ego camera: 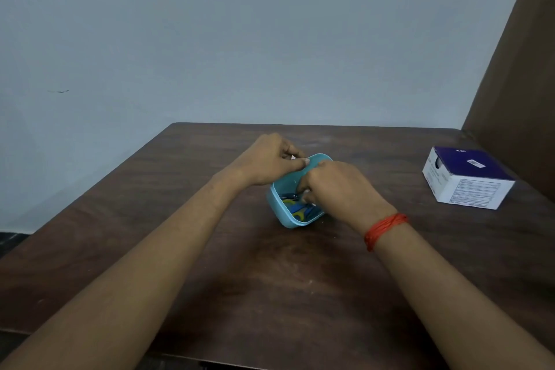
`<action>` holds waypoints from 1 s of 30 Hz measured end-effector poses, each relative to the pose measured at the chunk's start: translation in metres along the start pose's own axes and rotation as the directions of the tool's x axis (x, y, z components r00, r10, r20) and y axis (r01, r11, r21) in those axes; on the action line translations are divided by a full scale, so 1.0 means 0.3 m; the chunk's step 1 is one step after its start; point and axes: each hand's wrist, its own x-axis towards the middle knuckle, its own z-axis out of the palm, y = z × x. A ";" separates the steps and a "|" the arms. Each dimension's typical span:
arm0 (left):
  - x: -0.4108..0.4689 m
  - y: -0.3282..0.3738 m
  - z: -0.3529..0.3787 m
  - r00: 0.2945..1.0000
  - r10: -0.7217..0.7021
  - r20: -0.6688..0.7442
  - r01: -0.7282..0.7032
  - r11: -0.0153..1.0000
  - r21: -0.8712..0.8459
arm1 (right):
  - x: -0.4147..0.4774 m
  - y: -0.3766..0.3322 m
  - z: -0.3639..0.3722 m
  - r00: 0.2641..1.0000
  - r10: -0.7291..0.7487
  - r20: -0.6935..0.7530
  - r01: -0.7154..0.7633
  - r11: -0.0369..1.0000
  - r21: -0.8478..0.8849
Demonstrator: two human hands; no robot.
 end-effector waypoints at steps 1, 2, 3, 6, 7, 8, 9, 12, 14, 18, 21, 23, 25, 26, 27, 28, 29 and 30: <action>0.001 0.007 0.004 1.000 0.007 0.007 -0.007 1.000 0.010 | -0.002 -0.001 -0.001 1.000 -0.006 -0.010 0.006 1.000 -0.004; 0.002 0.012 0.008 1.000 0.014 0.016 -0.015 1.000 0.020 | -0.005 -0.001 -0.002 1.000 -0.012 -0.029 0.012 1.000 -0.013; 0.002 0.016 0.012 0.999 0.024 0.026 -0.024 0.999 0.026 | -0.009 -0.001 -0.003 0.999 -0.019 -0.042 0.018 1.000 -0.023; -0.002 0.021 0.020 0.999 0.040 0.034 -0.040 0.999 0.026 | -0.016 -0.008 -0.007 0.999 -0.028 -0.040 0.026 0.999 -0.044; -0.003 0.021 0.020 0.999 0.039 0.034 -0.040 0.999 0.030 | -0.016 -0.012 -0.006 0.999 -0.032 -0.037 0.030 0.998 -0.051; -0.004 0.020 0.020 0.999 0.038 0.037 -0.040 0.999 0.037 | -0.016 -0.015 -0.006 0.999 -0.036 -0.036 0.033 0.998 -0.060; -0.005 0.020 0.020 0.998 0.039 0.043 -0.041 0.998 0.043 | -0.016 -0.017 -0.005 0.999 -0.037 -0.034 0.034 0.997 -0.066; -0.009 0.025 0.018 0.997 0.045 0.058 -0.048 0.997 0.055 | -0.016 -0.011 -0.006 0.999 -0.036 -0.034 0.034 0.997 -0.065; -0.012 0.030 0.014 0.998 0.048 0.052 -0.051 0.997 0.057 | -0.014 -0.007 -0.004 0.998 -0.043 -0.037 0.041 0.997 -0.070; -0.013 0.022 0.014 0.999 0.036 0.030 -0.038 0.995 0.095 | -0.011 0.004 -0.006 0.997 -0.055 -0.052 0.052 0.996 -0.073; -0.021 -0.020 -0.001 1.000 -0.003 0.010 0.002 0.994 0.109 | -0.012 0.033 -0.028 0.992 -0.045 -0.120 0.037 0.997 -0.067; -0.036 -0.071 -0.027 0.999 -0.039 -0.023 0.042 0.992 0.119 | -0.017 0.054 -0.046 0.978 -0.030 -0.204 0.018 0.998 -0.064; -0.057 -0.133 -0.060 0.993 -0.095 -0.074 0.105 0.984 0.145 | -0.025 0.070 -0.056 0.957 -0.012 -0.289 -0.004 0.999 -0.053; -0.069 -0.165 -0.078 0.986 -0.129 -0.106 0.143 0.979 0.144 | -0.029 0.074 -0.057 0.949 -0.002 -0.316 -0.012 0.999 -0.043; -0.080 -0.196 -0.097 0.977 -0.164 -0.133 0.182 0.974 0.137 | -0.031 0.078 -0.056 0.944 0.007 -0.330 -0.018 0.999 -0.031; -0.092 -0.225 -0.117 0.968 -0.199 -0.153 0.219 0.967 0.132 | -0.032 0.080 -0.052 0.942 0.017 -0.335 -0.025 0.999 -0.020; -0.105 -0.252 -0.138 0.959 -0.227 -0.168 0.251 0.959 0.133 | -0.031 0.081 -0.046 0.943 0.026 -0.331 -0.032 0.999 -0.013; -0.118 -0.278 -0.160 0.952 -0.250 -0.179 0.276 0.951 0.142 | -0.029 0.081 -0.038 0.946 0.034 -0.321 -0.040 0.999 -0.012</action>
